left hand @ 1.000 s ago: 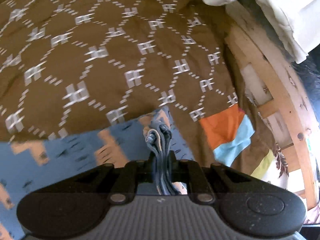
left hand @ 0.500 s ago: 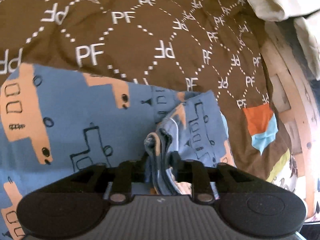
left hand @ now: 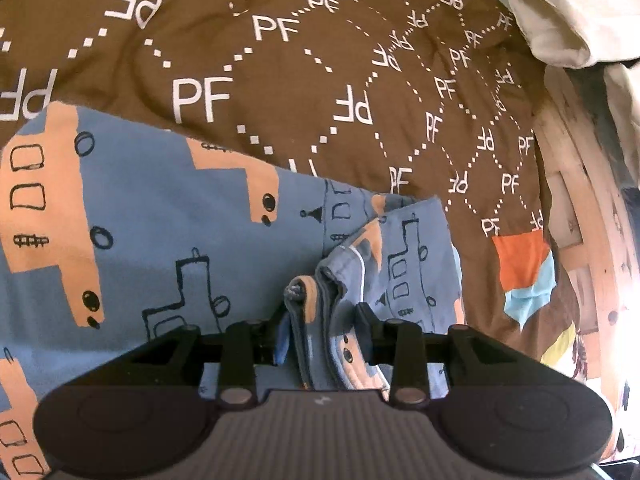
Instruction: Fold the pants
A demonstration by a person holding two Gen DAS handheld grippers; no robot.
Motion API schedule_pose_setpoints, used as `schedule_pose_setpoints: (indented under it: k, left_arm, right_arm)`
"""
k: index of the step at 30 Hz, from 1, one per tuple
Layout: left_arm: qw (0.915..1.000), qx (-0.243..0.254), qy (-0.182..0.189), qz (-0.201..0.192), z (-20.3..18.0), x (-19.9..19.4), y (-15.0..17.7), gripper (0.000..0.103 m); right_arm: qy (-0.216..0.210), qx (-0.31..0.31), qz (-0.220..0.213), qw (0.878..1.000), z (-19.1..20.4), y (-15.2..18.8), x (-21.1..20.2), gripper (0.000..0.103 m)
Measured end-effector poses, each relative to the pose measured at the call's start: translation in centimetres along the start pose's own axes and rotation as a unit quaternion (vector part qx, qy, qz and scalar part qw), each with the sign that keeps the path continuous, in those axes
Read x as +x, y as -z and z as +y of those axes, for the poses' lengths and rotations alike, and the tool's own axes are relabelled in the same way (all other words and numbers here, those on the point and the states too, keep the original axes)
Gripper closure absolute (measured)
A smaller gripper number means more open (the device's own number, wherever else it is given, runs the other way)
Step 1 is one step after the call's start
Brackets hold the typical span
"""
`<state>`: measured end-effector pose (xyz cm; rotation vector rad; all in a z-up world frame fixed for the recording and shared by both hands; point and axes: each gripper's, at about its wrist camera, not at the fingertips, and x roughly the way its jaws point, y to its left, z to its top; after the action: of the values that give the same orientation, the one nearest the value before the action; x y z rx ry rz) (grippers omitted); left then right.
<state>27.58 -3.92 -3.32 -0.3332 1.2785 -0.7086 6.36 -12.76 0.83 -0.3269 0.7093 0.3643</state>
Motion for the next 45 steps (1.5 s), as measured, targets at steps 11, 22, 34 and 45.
schedule_pose_setpoints:
  k: [11,22,34,45]
  left_arm:
    - [0.9997,0.003,-0.023,-0.004,-0.9,-0.1,0.3,0.085]
    - [0.9997,0.010,-0.022,0.009,-1.1,-0.2,0.1,0.088]
    - [0.9992,0.031,-0.025,0.001,-1.6,-1.4,0.5,0.093]
    - [0.9991,0.021,-0.037,-0.006,0.2,-4.4,1.0,0.094]
  right_arm:
    - [-0.024,0.041,-0.007,0.999,-1.0,-0.3,0.0,0.087]
    - [-0.061,0.102,-0.002,0.993,-2.7,0.0,-0.1,0.078]
    - [-0.054,0.086,-0.012,0.995,-2.2,-0.3,-0.4,0.089]
    - [-0.088,0.087,-0.024,0.992,-2.6,-0.2,-0.7,0.089]
